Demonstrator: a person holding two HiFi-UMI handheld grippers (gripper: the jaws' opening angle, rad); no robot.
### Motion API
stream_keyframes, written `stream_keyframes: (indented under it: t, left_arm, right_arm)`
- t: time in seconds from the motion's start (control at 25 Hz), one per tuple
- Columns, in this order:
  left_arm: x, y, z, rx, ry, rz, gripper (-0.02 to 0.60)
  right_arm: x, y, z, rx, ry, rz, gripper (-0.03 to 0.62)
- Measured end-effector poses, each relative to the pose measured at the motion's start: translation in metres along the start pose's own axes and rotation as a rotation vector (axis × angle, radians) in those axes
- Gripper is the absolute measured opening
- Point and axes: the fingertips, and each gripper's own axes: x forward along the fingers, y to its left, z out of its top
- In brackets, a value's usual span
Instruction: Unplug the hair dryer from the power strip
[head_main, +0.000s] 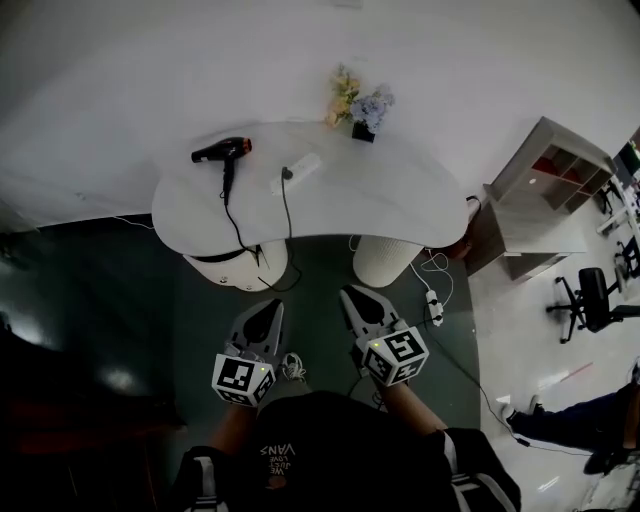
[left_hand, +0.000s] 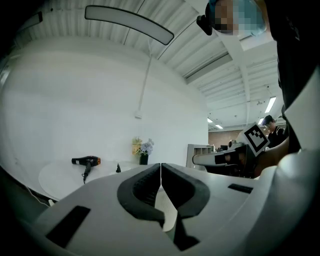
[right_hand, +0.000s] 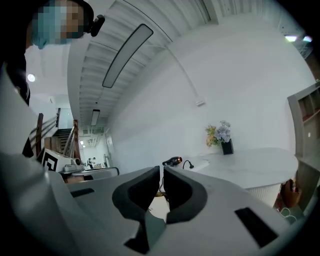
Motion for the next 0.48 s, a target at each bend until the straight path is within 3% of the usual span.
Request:
stream_keyframes:
  t: [0.48]
  left_arm:
    - [0.03, 0.074, 0.005, 0.003, -0.005, -0.032, 0.021]
  right_arm:
    - [0.073, -0.006, 0.006, 0.002, 0.003, -0.061, 0.048]
